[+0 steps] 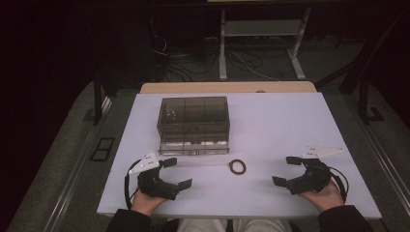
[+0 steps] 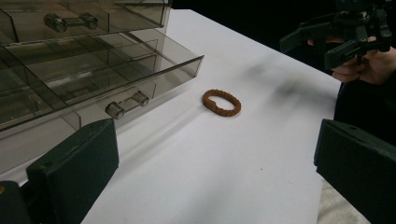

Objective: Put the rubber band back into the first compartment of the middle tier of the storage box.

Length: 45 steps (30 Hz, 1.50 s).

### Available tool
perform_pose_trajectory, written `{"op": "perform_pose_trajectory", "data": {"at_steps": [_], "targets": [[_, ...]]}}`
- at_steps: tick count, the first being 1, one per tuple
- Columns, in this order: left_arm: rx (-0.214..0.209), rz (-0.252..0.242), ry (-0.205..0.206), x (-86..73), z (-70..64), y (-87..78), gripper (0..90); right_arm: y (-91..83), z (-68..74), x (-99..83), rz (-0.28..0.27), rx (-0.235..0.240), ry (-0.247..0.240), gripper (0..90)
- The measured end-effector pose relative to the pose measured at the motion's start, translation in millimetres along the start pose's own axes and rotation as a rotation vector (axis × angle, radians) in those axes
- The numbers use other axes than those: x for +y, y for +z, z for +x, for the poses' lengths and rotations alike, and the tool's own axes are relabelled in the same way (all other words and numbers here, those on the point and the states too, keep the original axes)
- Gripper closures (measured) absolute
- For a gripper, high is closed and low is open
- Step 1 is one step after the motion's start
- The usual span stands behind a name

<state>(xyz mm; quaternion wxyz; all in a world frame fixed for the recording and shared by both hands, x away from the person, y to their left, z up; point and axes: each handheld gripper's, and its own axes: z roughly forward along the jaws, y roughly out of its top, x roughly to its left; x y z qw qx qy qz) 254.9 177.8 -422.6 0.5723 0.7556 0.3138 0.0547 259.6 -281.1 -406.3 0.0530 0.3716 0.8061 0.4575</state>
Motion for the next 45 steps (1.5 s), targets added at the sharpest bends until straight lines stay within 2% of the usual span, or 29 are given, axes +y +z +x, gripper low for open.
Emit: {"op": "perform_pose_trajectory", "data": {"at_steps": [7,21,45], "targets": [[0.003,0.001,0.001,-0.2,0.2,0.1,0.0,3.5,2.2,13.8,0.045,0.014,-0.031,0.4],[0.000,0.004,0.004,-0.2,0.6,0.2,0.0,15.7,5.0,33.4,0.088,0.042,-0.069,0.4],[-0.004,0.009,0.007,-0.4,-0.1,1.1,0.0,39.4,7.8,51.9,0.147,0.076,-0.120,0.4]]}}
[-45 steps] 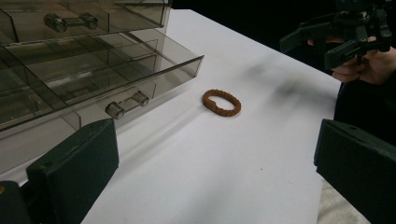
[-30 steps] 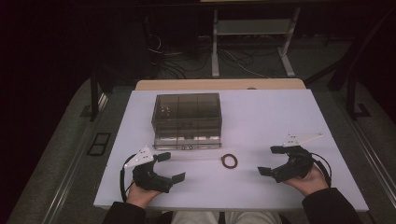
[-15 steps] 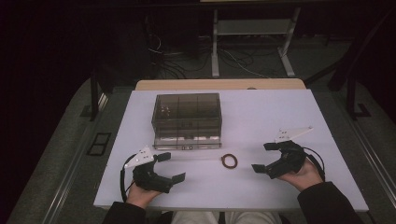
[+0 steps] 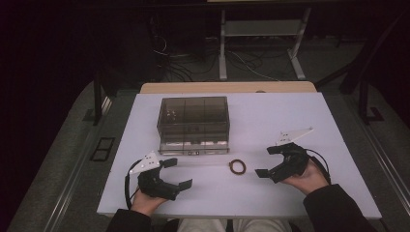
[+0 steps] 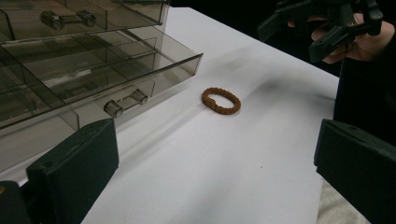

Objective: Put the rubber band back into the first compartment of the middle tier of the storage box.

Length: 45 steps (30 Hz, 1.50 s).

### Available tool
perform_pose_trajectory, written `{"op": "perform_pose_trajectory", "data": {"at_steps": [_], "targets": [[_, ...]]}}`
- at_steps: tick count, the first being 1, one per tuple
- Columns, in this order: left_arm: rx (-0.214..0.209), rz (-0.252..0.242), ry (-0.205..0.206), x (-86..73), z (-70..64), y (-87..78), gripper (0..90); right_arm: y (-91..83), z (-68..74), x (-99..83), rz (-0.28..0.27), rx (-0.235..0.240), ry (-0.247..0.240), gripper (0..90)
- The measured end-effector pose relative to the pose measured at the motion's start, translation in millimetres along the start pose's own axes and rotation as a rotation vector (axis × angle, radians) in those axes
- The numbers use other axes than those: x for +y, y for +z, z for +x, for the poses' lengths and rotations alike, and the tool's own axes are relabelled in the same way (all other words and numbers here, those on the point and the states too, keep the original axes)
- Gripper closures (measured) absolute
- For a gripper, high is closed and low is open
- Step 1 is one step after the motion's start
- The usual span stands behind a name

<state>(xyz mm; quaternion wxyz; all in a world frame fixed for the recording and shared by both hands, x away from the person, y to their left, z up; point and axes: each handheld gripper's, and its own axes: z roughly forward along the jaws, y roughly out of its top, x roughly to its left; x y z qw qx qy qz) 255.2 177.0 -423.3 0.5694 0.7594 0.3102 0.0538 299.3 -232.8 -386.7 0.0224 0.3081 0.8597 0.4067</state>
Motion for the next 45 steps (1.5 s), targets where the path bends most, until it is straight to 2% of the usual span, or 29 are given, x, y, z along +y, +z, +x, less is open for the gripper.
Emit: {"op": "perform_pose_trajectory", "data": {"at_steps": [15,16,28,45], "targets": [[-0.003,0.000,0.000,0.0,0.2,-0.2,0.0,21.3,2.0,15.2,0.044,0.029,-0.043,0.4],[-0.003,0.000,0.000,0.0,0.1,-0.3,0.0,22.5,2.5,15.9,0.048,0.031,-0.036,0.4],[-0.003,0.000,0.000,0.1,0.0,-0.2,0.0,36.8,1.6,17.3,0.077,0.044,-0.058,0.4],[-0.008,-0.001,-0.001,0.0,-0.4,0.0,0.0,64.5,8.4,18.6,0.125,0.082,-0.085,0.4]]}}
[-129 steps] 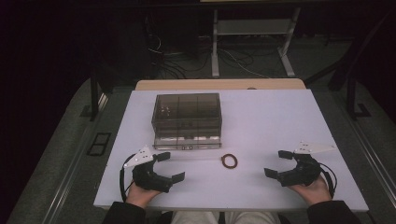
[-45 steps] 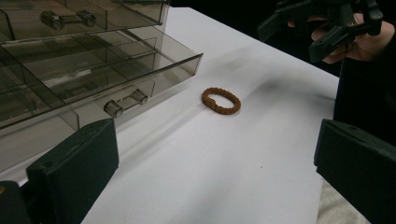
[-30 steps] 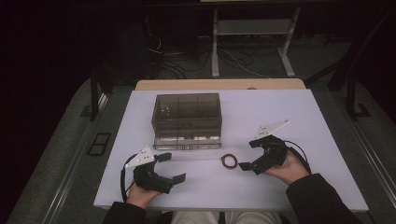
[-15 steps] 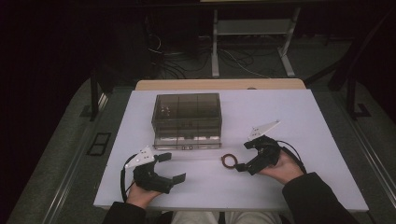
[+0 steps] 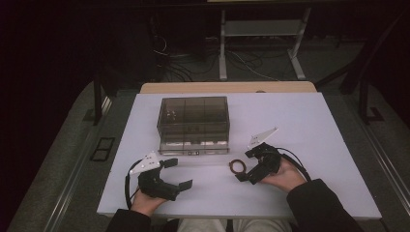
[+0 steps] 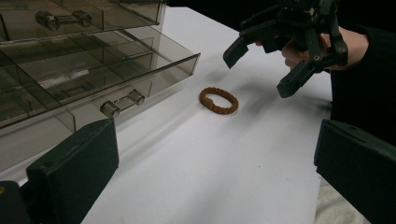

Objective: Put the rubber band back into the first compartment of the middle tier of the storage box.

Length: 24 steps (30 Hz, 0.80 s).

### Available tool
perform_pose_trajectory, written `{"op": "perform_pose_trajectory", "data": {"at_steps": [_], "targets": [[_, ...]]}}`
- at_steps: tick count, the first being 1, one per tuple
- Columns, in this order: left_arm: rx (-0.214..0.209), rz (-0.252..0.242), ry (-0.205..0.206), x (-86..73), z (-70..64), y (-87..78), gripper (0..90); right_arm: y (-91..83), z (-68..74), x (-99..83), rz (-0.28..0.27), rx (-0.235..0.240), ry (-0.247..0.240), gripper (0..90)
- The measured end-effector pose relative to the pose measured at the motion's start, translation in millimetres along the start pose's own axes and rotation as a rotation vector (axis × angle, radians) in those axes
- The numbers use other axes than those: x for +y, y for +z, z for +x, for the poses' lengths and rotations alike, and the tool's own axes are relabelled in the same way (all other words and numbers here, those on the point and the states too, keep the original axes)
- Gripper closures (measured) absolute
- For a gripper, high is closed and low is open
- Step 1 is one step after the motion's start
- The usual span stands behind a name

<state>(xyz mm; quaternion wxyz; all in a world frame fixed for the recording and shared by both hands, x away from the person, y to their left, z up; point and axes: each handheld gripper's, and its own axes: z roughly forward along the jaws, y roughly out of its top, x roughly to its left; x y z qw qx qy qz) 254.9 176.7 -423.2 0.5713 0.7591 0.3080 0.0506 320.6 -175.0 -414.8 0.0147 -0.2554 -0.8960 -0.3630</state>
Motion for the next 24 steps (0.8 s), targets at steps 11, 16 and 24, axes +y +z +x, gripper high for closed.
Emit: {"op": "perform_pose_trajectory", "data": {"at_steps": [11,16,24], "targets": [[0.001,0.000,0.001,0.0,-0.1,0.2,0.0,17.1,5.5,-0.4,0.052,0.016,-0.019,0.4],[-0.001,0.000,0.002,0.0,-0.1,0.2,0.0,21.8,6.4,-1.0,0.067,0.020,-0.042,0.4],[-0.003,0.002,0.003,0.0,0.0,0.3,0.0,30.3,9.3,-1.0,0.099,0.024,-0.069,0.4]]}}
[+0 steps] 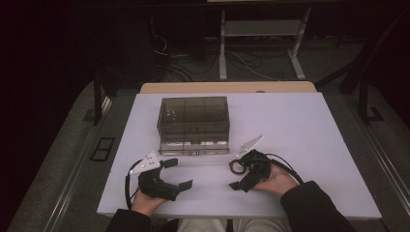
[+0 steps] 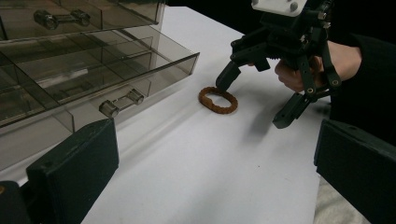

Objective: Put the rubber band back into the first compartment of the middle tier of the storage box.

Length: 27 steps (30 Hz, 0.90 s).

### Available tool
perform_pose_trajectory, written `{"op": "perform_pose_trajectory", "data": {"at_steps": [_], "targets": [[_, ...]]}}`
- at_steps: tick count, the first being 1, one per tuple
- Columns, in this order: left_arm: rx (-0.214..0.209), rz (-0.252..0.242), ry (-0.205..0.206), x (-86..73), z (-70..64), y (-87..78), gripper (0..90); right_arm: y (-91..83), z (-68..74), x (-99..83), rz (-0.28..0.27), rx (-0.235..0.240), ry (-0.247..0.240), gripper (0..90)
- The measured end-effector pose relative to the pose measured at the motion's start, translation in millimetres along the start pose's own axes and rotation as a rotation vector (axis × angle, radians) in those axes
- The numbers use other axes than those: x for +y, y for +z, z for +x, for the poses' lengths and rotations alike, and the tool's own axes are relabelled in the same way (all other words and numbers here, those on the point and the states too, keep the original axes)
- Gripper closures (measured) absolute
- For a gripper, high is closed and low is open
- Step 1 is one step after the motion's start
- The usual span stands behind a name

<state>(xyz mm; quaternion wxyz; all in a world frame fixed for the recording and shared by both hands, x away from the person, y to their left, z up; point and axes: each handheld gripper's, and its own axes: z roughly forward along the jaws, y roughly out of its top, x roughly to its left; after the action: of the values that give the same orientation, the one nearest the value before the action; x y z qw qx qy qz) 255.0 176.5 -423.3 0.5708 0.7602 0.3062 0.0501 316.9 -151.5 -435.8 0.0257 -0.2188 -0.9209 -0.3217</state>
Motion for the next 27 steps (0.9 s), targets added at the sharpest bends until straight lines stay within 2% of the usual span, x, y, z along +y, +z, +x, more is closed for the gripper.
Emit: {"op": "perform_pose_trajectory", "data": {"at_steps": [2,4,5,6,9,10,14,16,27], "targets": [[0.000,-0.001,0.000,0.0,-0.1,0.0,0.0,0.7,-0.2,0.1,0.003,-0.003,-0.005,0.5],[0.000,0.000,0.000,0.0,-0.1,0.0,0.0,0.8,0.0,0.1,0.008,-0.005,-0.018,12.2],[0.000,-0.001,-0.002,0.0,-0.1,0.0,0.0,0.6,0.0,0.0,0.003,0.000,-0.023,13.7],[0.000,-0.002,-0.002,0.0,-0.2,-0.2,0.0,1.3,-0.3,0.2,0.003,-0.017,-0.022,14.1],[0.000,-0.003,-0.004,0.0,-0.2,-0.3,0.0,2.0,-0.5,0.1,0.004,-0.027,-0.030,15.9],[0.000,-0.003,-0.004,0.0,-0.2,-0.3,0.0,2.0,-0.9,0.0,0.004,-0.025,-0.034,20.5],[0.000,-0.003,-0.004,-0.1,-0.2,-0.2,0.0,1.3,-0.7,0.4,0.007,-0.025,-0.029,24.1],[0.000,-0.003,-0.003,-0.1,-0.2,-0.2,0.0,0.9,-2.3,0.1,0.008,-0.030,-0.044,28.8],[0.000,-0.001,0.001,-0.1,-0.1,-0.4,0.0,-1.0,-5.3,0.2,0.007,-0.048,-0.052,40.4]]}}
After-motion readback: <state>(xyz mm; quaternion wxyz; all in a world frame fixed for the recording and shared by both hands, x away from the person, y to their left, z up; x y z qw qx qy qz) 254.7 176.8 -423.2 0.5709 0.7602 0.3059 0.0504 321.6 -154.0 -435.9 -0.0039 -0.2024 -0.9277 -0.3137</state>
